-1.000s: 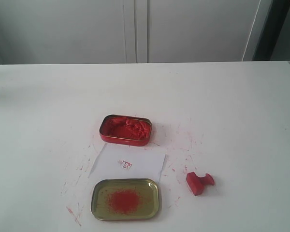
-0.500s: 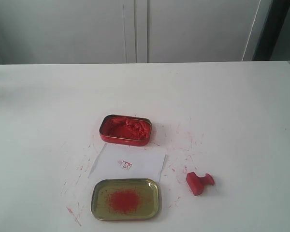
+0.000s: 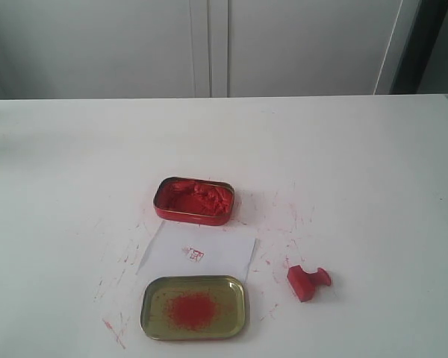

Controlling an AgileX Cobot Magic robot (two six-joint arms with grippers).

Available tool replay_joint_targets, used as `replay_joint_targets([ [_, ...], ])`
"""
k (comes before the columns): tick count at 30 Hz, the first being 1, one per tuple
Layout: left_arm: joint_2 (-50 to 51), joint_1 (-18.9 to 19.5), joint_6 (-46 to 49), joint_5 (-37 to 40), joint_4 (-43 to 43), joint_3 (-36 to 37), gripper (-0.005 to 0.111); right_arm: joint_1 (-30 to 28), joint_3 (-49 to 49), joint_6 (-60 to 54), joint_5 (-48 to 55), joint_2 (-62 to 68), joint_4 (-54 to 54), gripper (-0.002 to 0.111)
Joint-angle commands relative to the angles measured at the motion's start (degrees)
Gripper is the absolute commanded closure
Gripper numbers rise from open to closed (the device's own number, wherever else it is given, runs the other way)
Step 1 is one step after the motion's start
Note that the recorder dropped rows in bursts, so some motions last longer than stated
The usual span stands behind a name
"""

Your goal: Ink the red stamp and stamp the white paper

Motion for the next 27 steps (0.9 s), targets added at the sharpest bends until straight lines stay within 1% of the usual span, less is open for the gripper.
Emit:
replay_joint_targets([
  [1, -0.28, 0.17, -0.33, -0.23, -0.56, 0.39, 0.107, 0.23, 2.33, 0.13, -4.27, -2.66, -0.02, 0.108],
  [4, -0.28, 0.17, -0.33, -0.23, -0.56, 0.39, 0.107, 0.23, 5.5, 0.13, -7.65, -4.9, -0.02, 0.108],
  [13, -0.28, 0.17, -0.33, -0.23, -0.56, 0.39, 0.107, 0.23, 12.42, 0.13, -8.81, -5.21, -0.12, 0.108],
  [18, -0.28, 0.17, -0.33, -0.23, -0.56, 0.39, 0.107, 0.23, 14.69, 0.13, -13.11, -5.21, -0.12, 0.108],
  [27, -0.28, 0.17, -0.33, -0.23, -0.56, 0.39, 0.107, 0.23, 17.65, 0.13, -13.74, -5.21, -0.12, 0.108],
])
